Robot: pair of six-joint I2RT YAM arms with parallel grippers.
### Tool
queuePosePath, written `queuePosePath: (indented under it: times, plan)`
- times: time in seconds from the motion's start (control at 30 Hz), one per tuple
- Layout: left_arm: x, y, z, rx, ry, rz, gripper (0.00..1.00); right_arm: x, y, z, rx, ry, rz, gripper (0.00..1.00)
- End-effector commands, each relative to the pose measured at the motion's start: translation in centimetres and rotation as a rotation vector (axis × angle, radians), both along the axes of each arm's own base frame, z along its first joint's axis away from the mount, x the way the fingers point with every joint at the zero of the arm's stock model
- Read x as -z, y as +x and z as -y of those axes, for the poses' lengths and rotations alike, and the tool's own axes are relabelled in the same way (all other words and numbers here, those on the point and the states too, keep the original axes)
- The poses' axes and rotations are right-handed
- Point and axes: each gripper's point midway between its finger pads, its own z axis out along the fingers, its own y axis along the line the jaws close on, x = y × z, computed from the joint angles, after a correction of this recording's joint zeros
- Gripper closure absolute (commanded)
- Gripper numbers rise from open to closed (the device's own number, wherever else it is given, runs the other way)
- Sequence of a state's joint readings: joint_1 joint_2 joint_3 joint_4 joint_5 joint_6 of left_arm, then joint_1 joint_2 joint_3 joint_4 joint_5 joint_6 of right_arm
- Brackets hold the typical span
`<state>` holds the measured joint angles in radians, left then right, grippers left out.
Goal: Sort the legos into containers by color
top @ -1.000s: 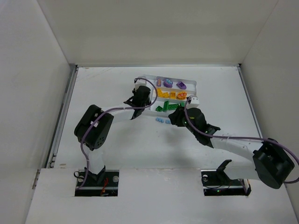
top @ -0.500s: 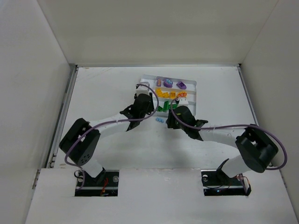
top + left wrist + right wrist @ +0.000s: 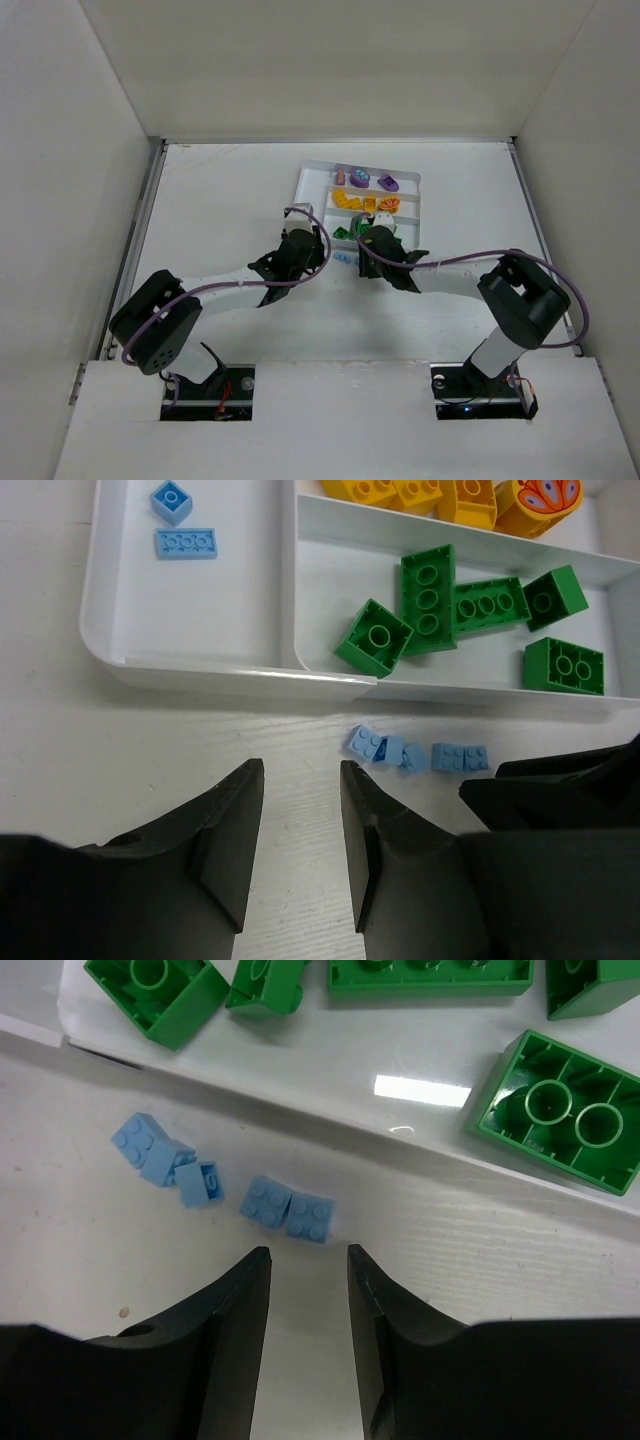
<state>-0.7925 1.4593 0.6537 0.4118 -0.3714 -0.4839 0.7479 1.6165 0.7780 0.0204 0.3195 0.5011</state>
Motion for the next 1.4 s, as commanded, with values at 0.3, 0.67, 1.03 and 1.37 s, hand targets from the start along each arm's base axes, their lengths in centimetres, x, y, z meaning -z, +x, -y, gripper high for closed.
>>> queuePosePath:
  times: [0.3, 0.67, 1.03, 1.37]
  plan:
    - [-1.6, -0.2, 1.0, 0.017, -0.102, 0.062, 0.67, -1.1, 2.1, -0.9, 0.055, -0.041, 0.078, 0.7]
    - [-3.2, -0.3, -1.7, -0.045, -0.166, 0.098, 0.67, -7.5, 2.0, -4.5, -0.001, 0.089, 0.172, 0.78]
    - [-5.2, -0.2, -7.2, -0.176, -0.251, 0.153, 0.64, -10.4, 10.0, -14.3, -0.053, 0.191, 0.268, 0.76]
    - [-4.3, -0.9, -2.5, -0.065, -0.228, 0.122, 0.66, -13.3, 9.6, -9.0, 0.062, 0.188, 0.335, 0.48]
